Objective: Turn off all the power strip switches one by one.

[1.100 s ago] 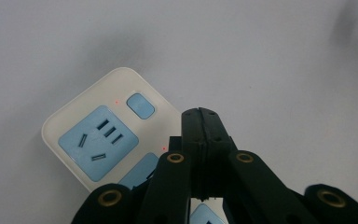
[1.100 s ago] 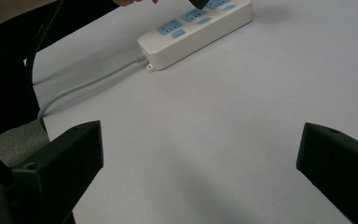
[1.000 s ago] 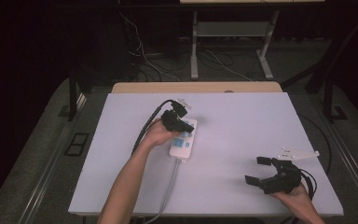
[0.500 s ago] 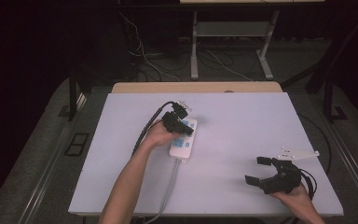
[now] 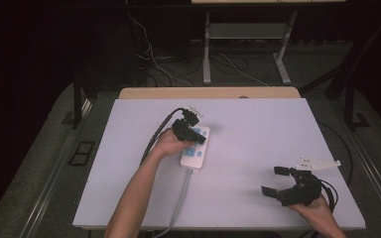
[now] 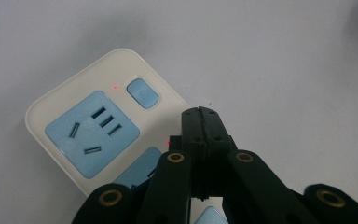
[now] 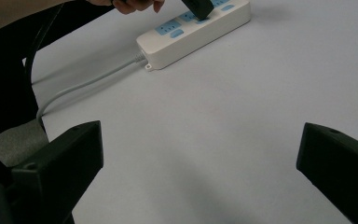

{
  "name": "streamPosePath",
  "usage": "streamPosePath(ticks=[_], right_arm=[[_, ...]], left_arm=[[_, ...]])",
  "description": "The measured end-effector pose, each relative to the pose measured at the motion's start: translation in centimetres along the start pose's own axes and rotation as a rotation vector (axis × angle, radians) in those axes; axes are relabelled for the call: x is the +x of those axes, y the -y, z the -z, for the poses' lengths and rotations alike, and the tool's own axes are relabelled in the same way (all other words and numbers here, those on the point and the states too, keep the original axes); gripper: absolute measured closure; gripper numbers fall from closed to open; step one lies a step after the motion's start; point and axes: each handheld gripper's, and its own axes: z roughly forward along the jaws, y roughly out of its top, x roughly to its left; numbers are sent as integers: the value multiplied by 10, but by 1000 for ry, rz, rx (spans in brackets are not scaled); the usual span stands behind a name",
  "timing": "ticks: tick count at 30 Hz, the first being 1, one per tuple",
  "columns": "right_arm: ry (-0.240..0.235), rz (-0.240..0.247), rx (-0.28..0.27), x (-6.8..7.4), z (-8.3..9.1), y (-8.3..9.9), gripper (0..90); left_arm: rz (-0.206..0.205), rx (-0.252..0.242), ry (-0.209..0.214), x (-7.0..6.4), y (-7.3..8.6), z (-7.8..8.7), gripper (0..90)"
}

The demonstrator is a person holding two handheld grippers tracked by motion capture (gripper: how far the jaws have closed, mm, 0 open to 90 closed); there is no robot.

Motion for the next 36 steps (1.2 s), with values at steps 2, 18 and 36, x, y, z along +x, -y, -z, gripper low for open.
streamPosePath(ticks=[2, 18, 36], right_arm=[[-2, 1, -1, 0, 0, 0, 3], [-10, -3, -3, -1, 1, 0, 3], [1, -4, 3, -2, -1, -1, 3]], left_arm=[[11, -12, 10, 2, 2, 0, 897], [31, -31, 19, 3, 8, 1, 898], [-15, 6, -64, -8, -1, 4, 892]])
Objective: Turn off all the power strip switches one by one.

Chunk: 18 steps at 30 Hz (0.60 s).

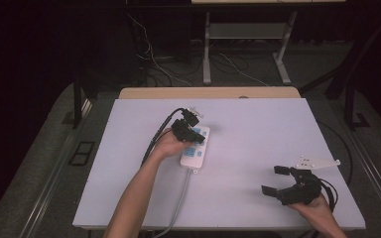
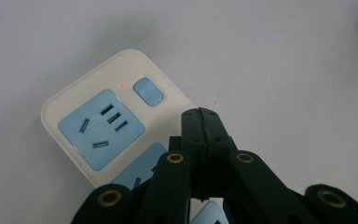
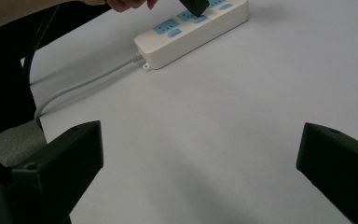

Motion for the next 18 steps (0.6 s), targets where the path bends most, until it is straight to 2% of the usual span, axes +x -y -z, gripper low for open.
streamPosePath(ticks=[11, 18], right_arm=[[2, -2, -4, 0, 1, 0, 3], [0, 0, -4, 0, 1, 0, 3]], left_arm=[[2, -25, 18, 4, -9, 8, 893], [-1, -35, 11, 8, -16, 15, 893]])
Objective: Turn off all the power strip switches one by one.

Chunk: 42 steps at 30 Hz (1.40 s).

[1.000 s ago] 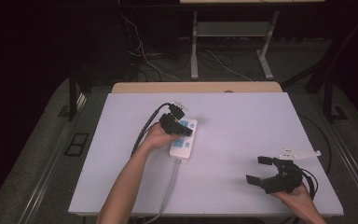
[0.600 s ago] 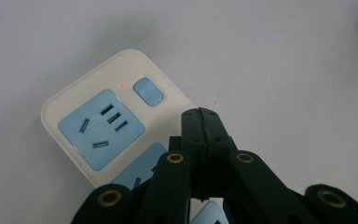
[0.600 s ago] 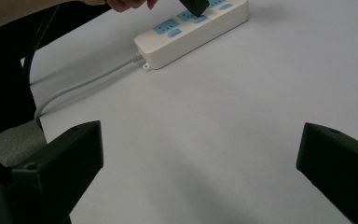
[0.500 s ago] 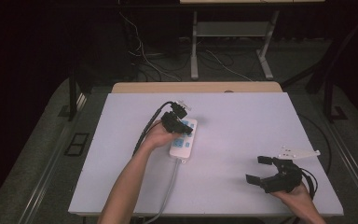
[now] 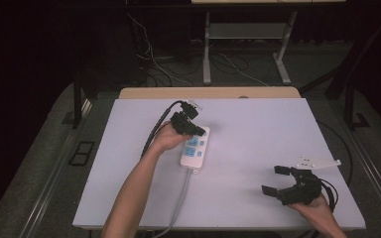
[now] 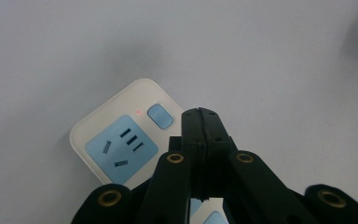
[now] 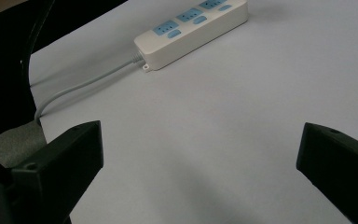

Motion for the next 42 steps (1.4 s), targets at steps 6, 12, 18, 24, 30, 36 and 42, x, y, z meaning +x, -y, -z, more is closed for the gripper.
streamPosePath(ticks=[6, 12, 18, 24, 30, 36, 42], right_arm=[[2, -2, -7, 1, 2, 0, 3], [4, -8, -12, 0, 4, 0, 3], [2, -6, -13, -1, 4, 0, 3], [0, -5, -11, -1, 3, 0, 3], [-3, -9, -14, -1, 3, 0, 3], [-4, -7, -11, -1, 3, 0, 3], [-4, -8, -8, -1, 2, 0, 3]], left_arm=[[13, -15, 3, 6, -7, 2, 893], [8, -10, -2, 9, -14, 0, 894], [17, -22, -5, 13, -18, -4, 893], [24, -6, -11, 16, -16, -13, 893], [28, 0, -14, 20, -15, -18, 893], [30, 17, -12, 21, -12, -24, 893], [19, 32, -15, 20, -11, -29, 893]])
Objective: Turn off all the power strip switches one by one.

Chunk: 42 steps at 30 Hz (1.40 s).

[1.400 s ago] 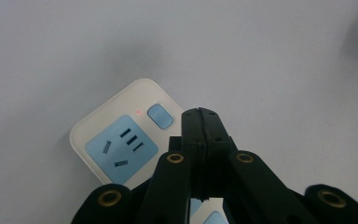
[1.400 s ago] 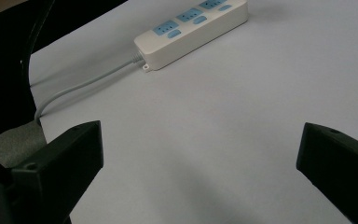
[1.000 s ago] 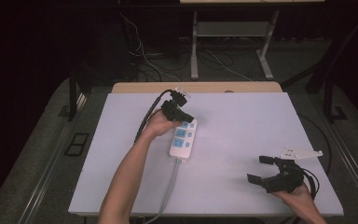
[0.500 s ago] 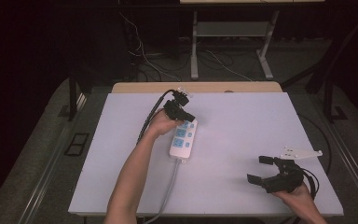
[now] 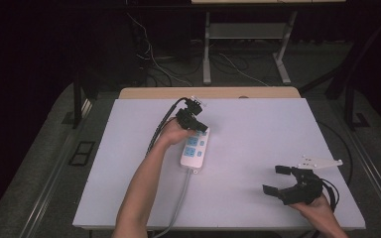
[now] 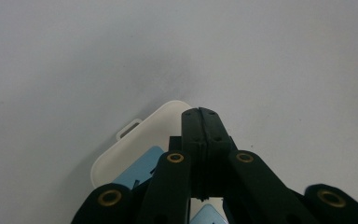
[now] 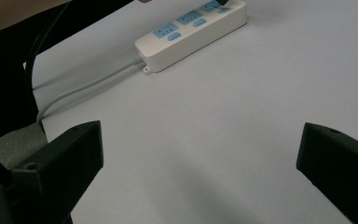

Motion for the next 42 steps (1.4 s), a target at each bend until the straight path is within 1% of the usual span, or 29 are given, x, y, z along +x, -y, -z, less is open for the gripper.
streamPosePath(ticks=[3, 6, 10, 20, 25, 33, 38, 42], right_arm=[[0, 1, 0, 0, 0, 0, 3], [2, 2, -1, 0, 0, 0, 3], [4, 2, -2, 0, 0, 0, 3], [8, 3, -5, 0, 1, 0, 3], [9, 4, -4, 0, 0, 0, 3], [10, 5, -5, 0, 0, 0, 3], [10, 6, -8, 0, 1, 0, 3], [10, 3, -10, 0, 1, 0, 3]], left_arm=[[3, 8, -1, 0, 2, -4, 893], [12, -6, 10, 1, 4, -5, 893], [30, -12, 8, 1, 5, -4, 894], [25, -13, 6, 1, 5, -4, 896], [40, -18, 10, 2, 6, -4, 896], [47, -28, 13, 2, 8, -4, 897], [66, -31, 15, 3, 9, -5, 899], [63, -28, 10, 2, 8, -5, 899]])
